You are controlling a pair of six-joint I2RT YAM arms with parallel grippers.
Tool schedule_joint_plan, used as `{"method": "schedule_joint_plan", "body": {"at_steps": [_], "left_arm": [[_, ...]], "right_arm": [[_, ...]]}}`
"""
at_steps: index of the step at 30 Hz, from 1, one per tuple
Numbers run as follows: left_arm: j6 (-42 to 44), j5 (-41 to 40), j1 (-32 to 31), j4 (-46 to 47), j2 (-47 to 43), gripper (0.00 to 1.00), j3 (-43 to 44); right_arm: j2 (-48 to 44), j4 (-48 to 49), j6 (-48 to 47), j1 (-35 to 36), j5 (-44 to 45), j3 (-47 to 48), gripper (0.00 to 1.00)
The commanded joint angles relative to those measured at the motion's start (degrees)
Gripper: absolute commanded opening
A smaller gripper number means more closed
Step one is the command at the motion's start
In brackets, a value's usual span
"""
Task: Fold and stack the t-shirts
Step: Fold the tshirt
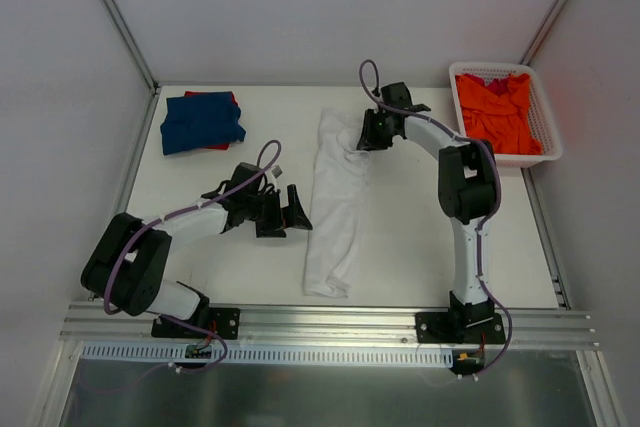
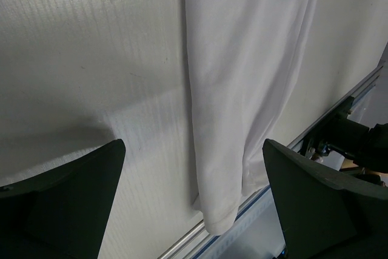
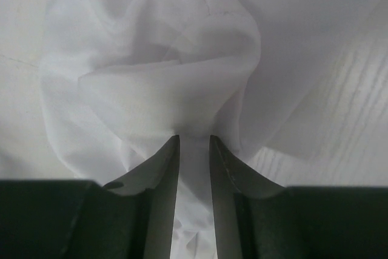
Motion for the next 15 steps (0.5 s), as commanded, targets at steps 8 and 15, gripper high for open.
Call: {"method": "schedule_joint_plan", "body": {"at_steps": [8,15], "left_arm": [[2.2,-0.5,-0.2,-2.5,-4.4,0.99,3.2],[1.7,-1.4,-0.2,-2.8,-7.3,0.99,1.5]], "right_arm": [[-19.2,-6.4,-4.1,-1.0,7.4,-1.4,0.31],[-34.1,-5.2,-4.7,-0.9,12.2,-15.8,0.31]]}}
